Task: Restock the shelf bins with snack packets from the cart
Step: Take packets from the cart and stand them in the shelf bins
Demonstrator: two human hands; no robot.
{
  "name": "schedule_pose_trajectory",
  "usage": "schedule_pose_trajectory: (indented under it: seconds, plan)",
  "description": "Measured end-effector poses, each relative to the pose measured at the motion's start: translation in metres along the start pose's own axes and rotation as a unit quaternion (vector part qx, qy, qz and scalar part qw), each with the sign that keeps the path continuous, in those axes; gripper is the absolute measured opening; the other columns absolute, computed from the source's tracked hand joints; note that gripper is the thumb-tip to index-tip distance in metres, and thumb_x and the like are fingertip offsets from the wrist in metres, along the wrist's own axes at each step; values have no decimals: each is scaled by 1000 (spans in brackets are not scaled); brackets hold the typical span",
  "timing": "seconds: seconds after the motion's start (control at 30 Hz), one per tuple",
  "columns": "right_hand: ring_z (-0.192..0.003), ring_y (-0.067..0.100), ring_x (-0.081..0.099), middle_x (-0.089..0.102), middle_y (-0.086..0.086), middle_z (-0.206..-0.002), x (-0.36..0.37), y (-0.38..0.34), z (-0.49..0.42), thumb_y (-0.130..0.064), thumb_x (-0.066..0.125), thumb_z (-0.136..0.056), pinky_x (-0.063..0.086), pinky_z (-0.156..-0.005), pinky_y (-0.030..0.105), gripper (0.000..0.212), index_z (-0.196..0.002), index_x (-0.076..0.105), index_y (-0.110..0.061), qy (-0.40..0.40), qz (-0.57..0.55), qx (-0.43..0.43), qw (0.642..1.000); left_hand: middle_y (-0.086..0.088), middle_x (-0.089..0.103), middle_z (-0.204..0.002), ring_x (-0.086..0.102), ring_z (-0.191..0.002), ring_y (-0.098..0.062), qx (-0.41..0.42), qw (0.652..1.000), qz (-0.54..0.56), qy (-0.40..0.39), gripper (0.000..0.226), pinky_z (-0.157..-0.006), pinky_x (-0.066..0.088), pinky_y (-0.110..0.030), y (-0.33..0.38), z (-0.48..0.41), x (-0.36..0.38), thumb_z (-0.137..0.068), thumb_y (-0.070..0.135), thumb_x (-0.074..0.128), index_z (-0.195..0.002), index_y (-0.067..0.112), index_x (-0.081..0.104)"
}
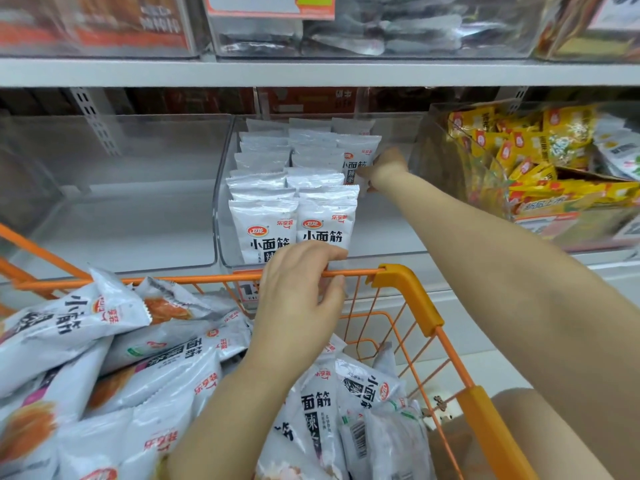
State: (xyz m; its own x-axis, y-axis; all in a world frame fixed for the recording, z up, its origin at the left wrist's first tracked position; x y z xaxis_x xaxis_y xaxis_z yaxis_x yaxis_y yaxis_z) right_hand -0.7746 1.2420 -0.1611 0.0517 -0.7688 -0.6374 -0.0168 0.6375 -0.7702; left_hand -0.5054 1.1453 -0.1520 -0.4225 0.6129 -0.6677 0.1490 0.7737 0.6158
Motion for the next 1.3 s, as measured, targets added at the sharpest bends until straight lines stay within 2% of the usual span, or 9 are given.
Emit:
schedule_pose_trajectory:
  seconds: [0.13, 0.23, 0.4, 0.77, 0.93, 1.0, 1.13, 1.23, 1.3]
  plan:
    - [-103, 34, 64, 62, 15, -119, 0, -9, 14, -13, 62, -89, 57, -81, 44, 18, -105, 54, -8, -40, -46, 4, 998, 19, 53, -105, 40, -106, -1, -6, 1000, 6, 1, 33, -92, 25, -13, 3, 1, -2, -80, 26, 49, -110, 26, 63]
    - [-94, 31, 67, 61, 14, -122, 6, -7, 16, -17, 58, -93, 59, -65, 34, 29, -118, 53, -5, -52, -72, 51, 995, 19, 52, -105, 40, -108, -2, -6, 1000, 5, -4, 33, -92, 24, -11, 3, 3, -2, -80, 27, 49, -110, 27, 63]
    - [-101, 33, 63, 61, 15, -118, 2, -7, 0, -11, 44, -98, 56, -72, 36, 22, -115, 58, -5, -14, -81, 52, 995, 21, 51, -106, 38, -107, 2, -3, 1000, 7, -2, 33, -94, 20, -5, 2, 3, -1, -80, 26, 49, -110, 27, 62]
    - [-96, 36, 66, 65, 20, -109, 3, -11, -16, -15, 53, -95, 56, -81, 45, 13, -90, 52, -3, 34, -43, 34, 998, 22, 51, -104, 38, -105, 3, 2, 1000, 6, 1, 31, -94, 20, -5, 2, 3, -1, -81, 24, 51, -109, 28, 62]
    - [-92, 34, 67, 64, 17, -114, 2, -9, -7, -18, 55, -95, 58, -62, 37, 26, -114, 55, 0, 23, -53, 47, 997, 23, 50, -104, 35, -104, 5, 6, 1000, 9, -1, 31, -94, 18, -3, 3, 3, -1, -81, 25, 50, -110, 27, 62]
    - [-92, 33, 68, 63, 18, -117, 0, -9, -2, -18, 56, -94, 58, -65, 34, 30, -118, 54, 0, 12, -36, 45, 998, 22, 51, -104, 36, -104, 5, 6, 1000, 12, 1, 32, -94, 20, -4, 3, 3, -1, -81, 25, 49, -110, 27, 62]
    - [-103, 34, 64, 60, 21, -118, -18, -20, 25, -13, 58, -92, 56, -82, 42, 20, -105, 48, -3, 18, -9, 0, 1000, 20, 51, -102, 35, -102, 4, 3, 1000, 22, 7, 29, -91, 24, -8, 4, 2, -2, -83, 22, 53, -110, 25, 63]
    - [-84, 26, 68, 63, 13, -101, -49, -40, 82, -8, 59, -87, 59, -67, 39, 14, -99, 51, -9, 63, -15, -102, 993, 15, 55, -104, 35, -102, 3, 3, 1000, 19, 8, 29, -90, 26, -16, 4, 1, -3, -84, 13, 57, -110, 23, 64]
    - [-64, 16, 67, 64, 8, -79, -61, -51, 138, -3, 60, -85, 58, -54, 31, 10, -90, 56, -10, 1, -19, -178, 984, 11, 57, -104, 40, -104, -4, -1, 1000, 21, 10, 29, -89, 27, -19, 2, -1, -2, -83, 11, 57, -109, 21, 64]
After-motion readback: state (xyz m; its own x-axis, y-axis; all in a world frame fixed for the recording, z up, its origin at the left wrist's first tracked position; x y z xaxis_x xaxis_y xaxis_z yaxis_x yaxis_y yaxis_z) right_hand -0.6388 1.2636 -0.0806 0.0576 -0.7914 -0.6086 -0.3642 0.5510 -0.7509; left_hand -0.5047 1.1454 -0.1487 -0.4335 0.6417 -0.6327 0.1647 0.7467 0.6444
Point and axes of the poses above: each hand's wrist, its own z-axis away from the middle knuckle, its own x-axis out of the palm, y = z × x, the point moved 7 cm from there along -z, towards the middle knuckle
